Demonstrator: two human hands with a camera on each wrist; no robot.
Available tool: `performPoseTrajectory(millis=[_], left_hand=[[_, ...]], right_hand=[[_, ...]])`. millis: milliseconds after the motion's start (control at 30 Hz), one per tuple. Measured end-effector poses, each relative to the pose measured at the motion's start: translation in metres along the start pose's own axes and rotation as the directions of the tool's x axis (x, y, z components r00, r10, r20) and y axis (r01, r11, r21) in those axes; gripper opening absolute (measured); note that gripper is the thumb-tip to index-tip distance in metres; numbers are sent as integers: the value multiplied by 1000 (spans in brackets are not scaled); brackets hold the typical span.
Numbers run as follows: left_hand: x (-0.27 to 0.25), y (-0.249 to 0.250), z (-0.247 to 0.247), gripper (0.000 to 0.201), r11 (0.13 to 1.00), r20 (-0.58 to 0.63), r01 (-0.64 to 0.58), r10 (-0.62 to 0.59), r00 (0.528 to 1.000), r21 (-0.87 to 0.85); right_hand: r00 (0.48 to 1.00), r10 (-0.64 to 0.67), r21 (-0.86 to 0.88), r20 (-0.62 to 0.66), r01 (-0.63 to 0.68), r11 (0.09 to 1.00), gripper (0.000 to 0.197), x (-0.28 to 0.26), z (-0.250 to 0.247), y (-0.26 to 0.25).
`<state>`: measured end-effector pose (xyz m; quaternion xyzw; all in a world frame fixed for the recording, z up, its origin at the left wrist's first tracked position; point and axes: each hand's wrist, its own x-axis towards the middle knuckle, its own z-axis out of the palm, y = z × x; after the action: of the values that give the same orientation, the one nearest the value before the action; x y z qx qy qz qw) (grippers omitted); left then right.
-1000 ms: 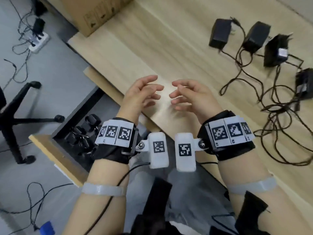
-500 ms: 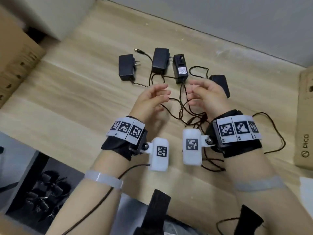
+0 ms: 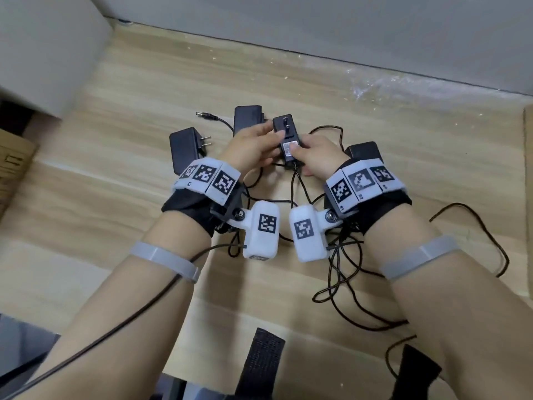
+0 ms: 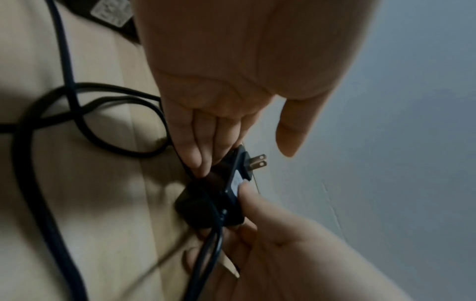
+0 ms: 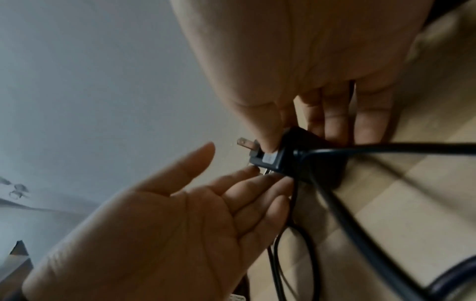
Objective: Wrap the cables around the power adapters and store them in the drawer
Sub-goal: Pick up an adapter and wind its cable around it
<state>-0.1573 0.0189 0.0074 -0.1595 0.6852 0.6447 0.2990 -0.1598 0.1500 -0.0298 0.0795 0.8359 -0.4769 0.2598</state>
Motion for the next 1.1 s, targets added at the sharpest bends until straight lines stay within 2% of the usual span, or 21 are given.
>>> performPoseTrajectory(millis=[133, 233, 267, 333, 467, 567, 700, 800, 900, 967, 1033, 1100], left_hand=[[-15, 5, -4, 6, 988, 27, -33, 38, 999, -148], [-33, 9, -6, 44, 966, 58, -76, 93, 994, -248], [-41, 10, -6, 46, 958, 75, -96, 120, 990, -270], [-59, 12, -6, 43, 943, 97, -133, 169, 981, -305], [-96, 15, -2, 47, 924, 102, -178, 224, 969, -339], [-121, 16, 6, 36, 922, 81, -214, 252, 964, -324], [-146, 11, 12, 24, 902, 87, -269, 315, 945, -336], [-158, 9, 13, 32, 872, 108, -250, 322, 941, -422], [-165, 7, 15, 28, 836, 107, -201, 294, 950, -511], [-167, 8, 17, 33, 808, 113, -163, 272, 956, -566], [-169, 11, 19, 38, 763, 125, -115, 249, 960, -636], [-171, 14, 21, 31, 686, 166, -54, 251, 954, -726]], right_hand=[[994, -113, 78, 4, 112, 991, 41, -24, -6, -7], [978, -208, 191, -8, 206, 960, 50, -48, -13, -15], [971, -237, 224, -27, 237, 945, 51, -57, -16, -17], [957, -283, 237, -67, 291, 927, 52, -77, -21, -20], [894, -425, 133, -143, 443, 887, 54, -122, -21, -25], [878, -419, 35, -233, 438, 898, 51, -154, -17, -31], [803, -488, 99, -342, 547, 831, 54, -191, -16, -42], [803, -439, 243, -403, 557, 795, 55, -204, -19, -41], [816, -387, 284, -430, 529, 800, 33, -209, -16, -34], [812, -364, 300, -456, 525, 796, 24, -208, -12, -27], [824, -340, 300, -453, 499, 813, 26, -207, -6, -20], [860, -287, 339, -421, 443, 830, 29, -205, -2, -14]])
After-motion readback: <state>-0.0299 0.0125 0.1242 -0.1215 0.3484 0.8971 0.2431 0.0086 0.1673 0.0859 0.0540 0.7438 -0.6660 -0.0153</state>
